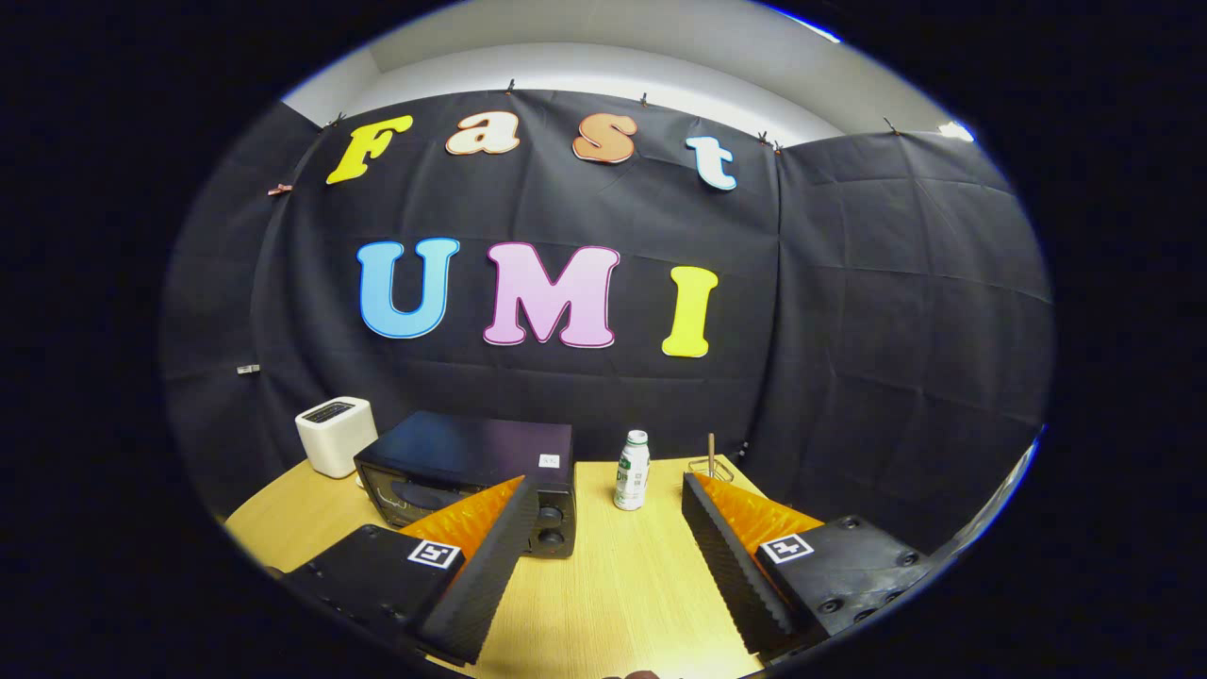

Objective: Open the toaster oven, put the food inside, and close the toaster oven door.

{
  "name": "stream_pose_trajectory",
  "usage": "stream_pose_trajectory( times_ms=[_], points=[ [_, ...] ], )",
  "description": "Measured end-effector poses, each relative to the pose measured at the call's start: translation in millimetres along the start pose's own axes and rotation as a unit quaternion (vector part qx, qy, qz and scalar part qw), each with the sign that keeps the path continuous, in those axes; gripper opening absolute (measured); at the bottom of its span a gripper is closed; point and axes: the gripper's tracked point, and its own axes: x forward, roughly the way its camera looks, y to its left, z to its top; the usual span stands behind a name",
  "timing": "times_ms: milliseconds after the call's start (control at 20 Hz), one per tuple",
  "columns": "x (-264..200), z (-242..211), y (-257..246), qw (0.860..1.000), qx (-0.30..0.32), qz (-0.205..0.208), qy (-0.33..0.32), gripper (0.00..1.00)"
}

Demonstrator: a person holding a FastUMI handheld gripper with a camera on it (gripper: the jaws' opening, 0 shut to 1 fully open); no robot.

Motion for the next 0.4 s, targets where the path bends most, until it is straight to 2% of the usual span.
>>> stream_pose_trajectory(
  times_ms=[400],
  points=[
    [1.2,7.4,-9.8,0.999,0.032,-0.007,-0.009,0.99]
  ],
)
